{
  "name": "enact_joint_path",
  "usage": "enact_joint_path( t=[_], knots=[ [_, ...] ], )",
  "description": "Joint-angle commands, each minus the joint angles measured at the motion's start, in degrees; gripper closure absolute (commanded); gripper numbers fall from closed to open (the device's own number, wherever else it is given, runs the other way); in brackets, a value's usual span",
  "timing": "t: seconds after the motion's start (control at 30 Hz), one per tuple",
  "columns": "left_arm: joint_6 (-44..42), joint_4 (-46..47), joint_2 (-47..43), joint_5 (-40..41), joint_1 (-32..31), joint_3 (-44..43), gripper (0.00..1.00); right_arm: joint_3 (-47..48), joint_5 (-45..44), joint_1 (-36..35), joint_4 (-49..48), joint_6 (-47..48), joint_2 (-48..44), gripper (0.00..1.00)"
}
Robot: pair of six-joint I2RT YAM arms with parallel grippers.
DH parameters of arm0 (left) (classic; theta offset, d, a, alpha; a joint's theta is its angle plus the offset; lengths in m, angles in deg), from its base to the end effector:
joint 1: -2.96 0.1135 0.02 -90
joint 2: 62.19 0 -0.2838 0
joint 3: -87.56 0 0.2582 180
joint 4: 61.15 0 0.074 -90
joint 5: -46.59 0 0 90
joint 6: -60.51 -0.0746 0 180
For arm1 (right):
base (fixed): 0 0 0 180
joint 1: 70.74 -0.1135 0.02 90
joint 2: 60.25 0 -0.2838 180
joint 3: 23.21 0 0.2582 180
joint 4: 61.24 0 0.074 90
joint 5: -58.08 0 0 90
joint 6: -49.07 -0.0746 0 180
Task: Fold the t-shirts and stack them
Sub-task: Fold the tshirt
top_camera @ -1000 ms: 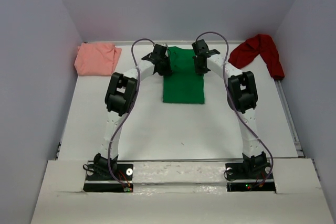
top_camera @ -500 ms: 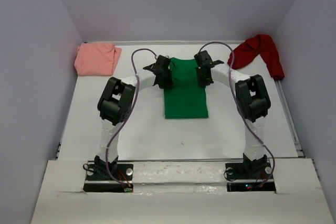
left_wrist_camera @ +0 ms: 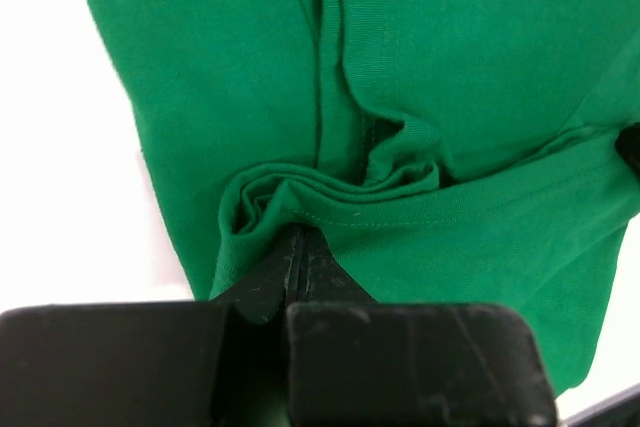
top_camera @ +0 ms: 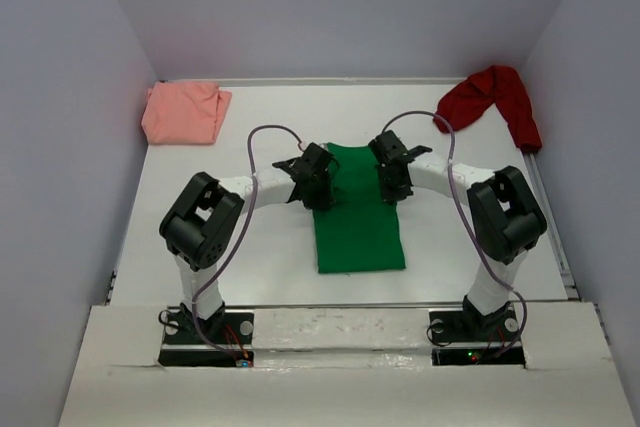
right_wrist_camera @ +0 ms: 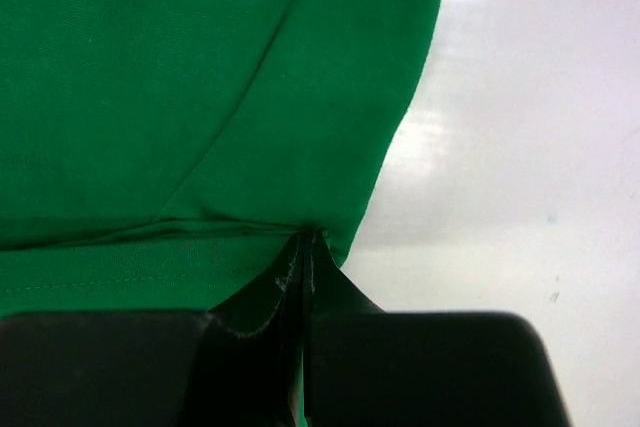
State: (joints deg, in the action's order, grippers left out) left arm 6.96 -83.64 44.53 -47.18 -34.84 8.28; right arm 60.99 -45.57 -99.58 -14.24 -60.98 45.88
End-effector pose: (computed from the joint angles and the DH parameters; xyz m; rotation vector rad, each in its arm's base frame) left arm 0.3339 -0.2652 0.1527 0.0607 2.5503 -0.6283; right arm 0.3510 0.1732 0.1530 -0.1475 2.7056 -0.0867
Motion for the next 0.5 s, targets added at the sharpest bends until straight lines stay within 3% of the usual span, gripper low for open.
enact_joint_path(
  t=[0.0, 0.47],
  knots=[
    [3.54, -1.05, -5.72, 1.92, -3.76, 5.28, 1.0, -5.45, -2.6, -3.23, 0.45, -4.2, -5.31, 1.0],
    [7.24, 0.18, -12.85, 7.63, -8.16, 14.17, 1.0, -17.32, -4.54, -10.01, 0.01, -11.85, -14.81, 1.0]
  ],
)
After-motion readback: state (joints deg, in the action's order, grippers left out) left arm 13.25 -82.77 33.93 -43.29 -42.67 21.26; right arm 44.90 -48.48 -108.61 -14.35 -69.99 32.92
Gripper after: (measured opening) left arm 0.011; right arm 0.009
